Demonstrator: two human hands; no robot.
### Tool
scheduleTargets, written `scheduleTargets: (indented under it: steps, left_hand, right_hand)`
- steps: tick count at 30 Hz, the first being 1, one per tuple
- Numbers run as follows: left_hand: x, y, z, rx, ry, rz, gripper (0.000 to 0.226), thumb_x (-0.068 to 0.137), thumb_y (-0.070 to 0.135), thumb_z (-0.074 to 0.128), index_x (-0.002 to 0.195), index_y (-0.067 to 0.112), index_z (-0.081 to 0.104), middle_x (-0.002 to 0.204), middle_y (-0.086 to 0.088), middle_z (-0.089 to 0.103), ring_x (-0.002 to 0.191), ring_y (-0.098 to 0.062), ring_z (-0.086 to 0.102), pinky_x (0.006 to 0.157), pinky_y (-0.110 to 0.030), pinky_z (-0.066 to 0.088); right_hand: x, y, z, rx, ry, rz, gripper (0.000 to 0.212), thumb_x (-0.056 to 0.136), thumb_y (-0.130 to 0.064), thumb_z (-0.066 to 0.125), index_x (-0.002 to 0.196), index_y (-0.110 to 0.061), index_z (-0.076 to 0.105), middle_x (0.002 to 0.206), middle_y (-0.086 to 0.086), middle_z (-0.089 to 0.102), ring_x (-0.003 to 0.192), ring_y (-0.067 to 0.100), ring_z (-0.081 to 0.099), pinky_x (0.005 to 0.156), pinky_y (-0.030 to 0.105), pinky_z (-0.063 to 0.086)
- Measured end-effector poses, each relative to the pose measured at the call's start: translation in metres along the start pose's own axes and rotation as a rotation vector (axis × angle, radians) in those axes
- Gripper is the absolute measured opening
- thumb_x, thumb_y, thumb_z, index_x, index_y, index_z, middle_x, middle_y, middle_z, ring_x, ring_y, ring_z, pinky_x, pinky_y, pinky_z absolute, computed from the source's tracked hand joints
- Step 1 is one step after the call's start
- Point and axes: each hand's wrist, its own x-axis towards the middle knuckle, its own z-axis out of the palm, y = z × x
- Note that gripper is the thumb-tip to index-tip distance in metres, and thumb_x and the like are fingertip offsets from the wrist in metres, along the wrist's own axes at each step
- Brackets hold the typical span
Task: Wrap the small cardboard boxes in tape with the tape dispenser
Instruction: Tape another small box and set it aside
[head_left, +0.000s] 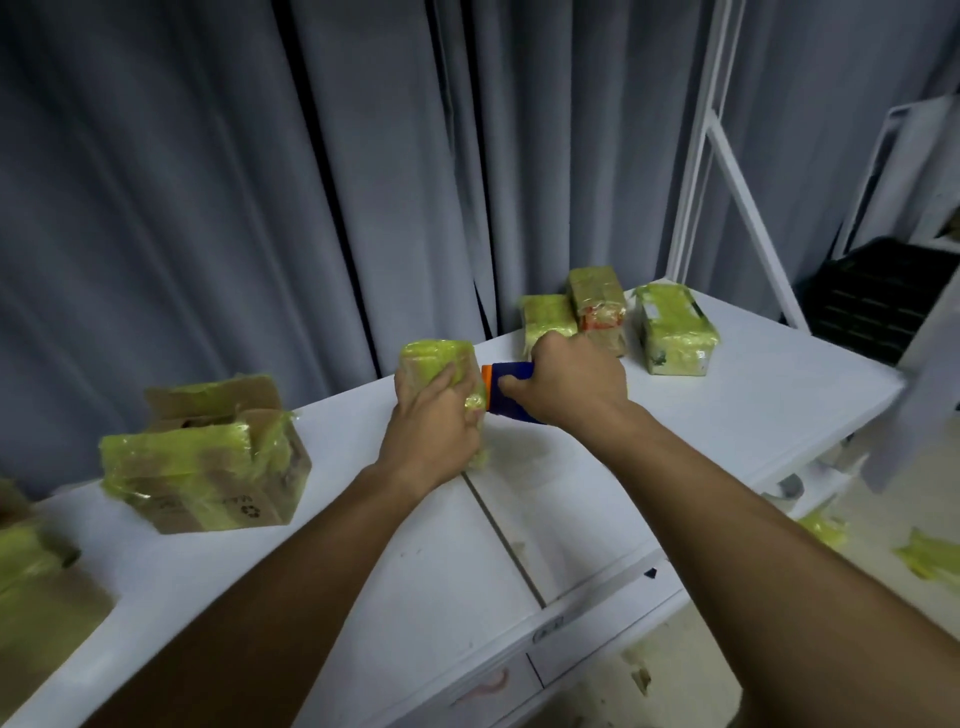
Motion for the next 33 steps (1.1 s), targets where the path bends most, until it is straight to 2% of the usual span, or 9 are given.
scheduleTargets:
  steps: [5,8,11,13,17,22,25,28,33]
  left_hand:
    - [0.045,-0.003,0.017,-0.017,0.087,0.049,0.039,0.096,0.026,0.043,0.134,0.030,0.053,0.153,0.013,0.034,0.131,-0.037,0.021,0.106,-0.046,0.036]
    - [0.071,-0.005,0.024,-0.051,0.100,0.037,0.039,0.097,0.028,0.042,0.134,0.028,0.054,0.154,0.007,0.036,0.136,-0.039,0.018,0.112,-0.052,0.028]
    - [0.094,-0.005,0.029,-0.058,0.154,0.099,0.041,0.098,0.028,0.038,0.135,0.023,0.054,0.155,0.000,0.036,0.143,-0.030,0.017,0.119,-0.048,0.013]
    - [0.109,-0.006,0.035,-0.095,0.174,0.098,0.040,0.100,0.025,0.041,0.138,0.021,0.053,0.156,0.001,0.035,0.140,-0.027,0.014,0.119,-0.047,0.014]
    - [0.150,-0.018,0.064,-0.097,0.162,0.116,0.039,0.097,0.029,0.043,0.134,0.025,0.055,0.154,0.003,0.038,0.147,-0.032,0.017,0.120,-0.043,0.009]
    - [0.186,-0.030,0.093,-0.096,0.107,0.099,0.039,0.096,0.032,0.044,0.132,0.027,0.057,0.150,0.008,0.044,0.144,-0.025,0.029,0.112,-0.042,0.026]
    - [0.200,-0.036,0.105,-0.104,0.119,0.126,0.036,0.095,0.025,0.048,0.128,0.026,0.061,0.143,0.009,0.051,0.139,-0.023,0.037,0.110,-0.034,0.022]
    - [0.208,-0.038,0.117,-0.187,0.111,0.114,0.032,0.096,0.019,0.054,0.126,0.021,0.064,0.143,0.004,0.052,0.137,-0.024,0.036,0.109,-0.025,0.019]
    - [0.217,-0.038,0.134,-0.190,0.115,0.116,0.035,0.093,0.018,0.058,0.128,0.019,0.064,0.145,0.000,0.050,0.138,-0.034,0.029,0.117,-0.041,0.025]
  right_hand:
    - [0.021,0.004,0.001,-0.004,0.066,0.012,0.039,0.095,-0.053,0.057,0.084,-0.016,0.048,0.076,0.001,0.048,0.077,0.027,0.053,0.066,0.032,0.035]
    - [0.035,0.011,-0.002,0.028,0.080,0.051,0.045,0.095,-0.052,0.058,0.073,-0.015,0.042,0.078,0.002,0.049,0.076,0.027,0.048,0.067,0.033,0.035]
    - [0.046,0.017,-0.003,0.080,0.083,0.105,0.048,0.093,-0.052,0.061,0.065,-0.020,0.039,0.067,-0.001,0.044,0.075,0.028,0.054,0.064,0.033,0.036]
    - [0.052,0.020,0.000,0.096,0.091,0.136,0.046,0.092,-0.051,0.062,0.065,-0.021,0.040,0.065,-0.001,0.044,0.077,0.029,0.057,0.065,0.033,0.037]
    - [0.062,0.026,0.009,0.102,0.118,0.188,0.046,0.090,-0.054,0.062,0.069,-0.017,0.045,0.077,0.003,0.054,0.080,0.030,0.056,0.067,0.034,0.039]
    - [0.075,0.037,0.016,0.106,0.124,0.223,0.042,0.091,-0.055,0.062,0.084,-0.015,0.057,0.085,0.005,0.062,0.081,0.030,0.057,0.067,0.033,0.040]
    - [0.083,0.047,0.022,0.114,0.108,0.242,0.042,0.091,-0.056,0.062,0.091,-0.014,0.063,0.091,0.007,0.067,0.085,0.030,0.062,0.068,0.036,0.048]
    - [0.089,0.054,0.027,0.124,0.109,0.257,0.045,0.090,-0.057,0.063,0.101,-0.014,0.066,0.096,0.006,0.069,0.090,0.029,0.065,0.077,0.044,0.057]
    - [0.097,0.061,0.038,0.148,0.101,0.270,0.046,0.088,-0.060,0.063,0.100,-0.016,0.067,0.097,0.005,0.070,0.088,0.028,0.065,0.073,0.041,0.056]
